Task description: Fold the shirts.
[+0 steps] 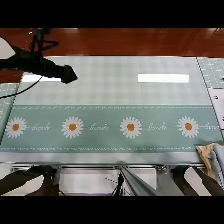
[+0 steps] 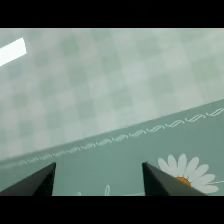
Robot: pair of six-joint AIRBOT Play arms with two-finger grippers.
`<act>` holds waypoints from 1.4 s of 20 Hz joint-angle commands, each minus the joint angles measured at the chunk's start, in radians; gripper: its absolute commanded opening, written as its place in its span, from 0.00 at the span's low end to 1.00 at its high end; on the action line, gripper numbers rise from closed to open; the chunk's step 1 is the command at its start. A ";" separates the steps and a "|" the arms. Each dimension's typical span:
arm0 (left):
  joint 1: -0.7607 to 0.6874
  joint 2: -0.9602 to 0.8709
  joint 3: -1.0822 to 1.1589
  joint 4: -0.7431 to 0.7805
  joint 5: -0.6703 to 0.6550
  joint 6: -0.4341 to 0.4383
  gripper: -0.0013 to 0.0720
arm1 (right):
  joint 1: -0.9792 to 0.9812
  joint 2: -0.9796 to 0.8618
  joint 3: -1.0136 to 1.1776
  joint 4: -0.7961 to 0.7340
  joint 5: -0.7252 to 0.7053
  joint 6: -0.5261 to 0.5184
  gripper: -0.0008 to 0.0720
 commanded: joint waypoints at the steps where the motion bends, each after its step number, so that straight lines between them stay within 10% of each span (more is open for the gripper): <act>1: -0.089 0.000 0.008 0.177 -0.050 -0.105 1.00 | 0.336 -0.060 -0.018 -0.258 -0.064 -0.002 0.84; 7: -0.142 0.000 0.008 0.326 -0.050 -0.270 1.00 | 0.594 -0.184 -0.019 -0.278 -0.132 0.119 0.84; 28: -0.141 0.000 0.008 0.325 -0.047 -0.260 1.00 | 0.657 -0.218 -0.018 -0.255 -0.129 0.123 0.84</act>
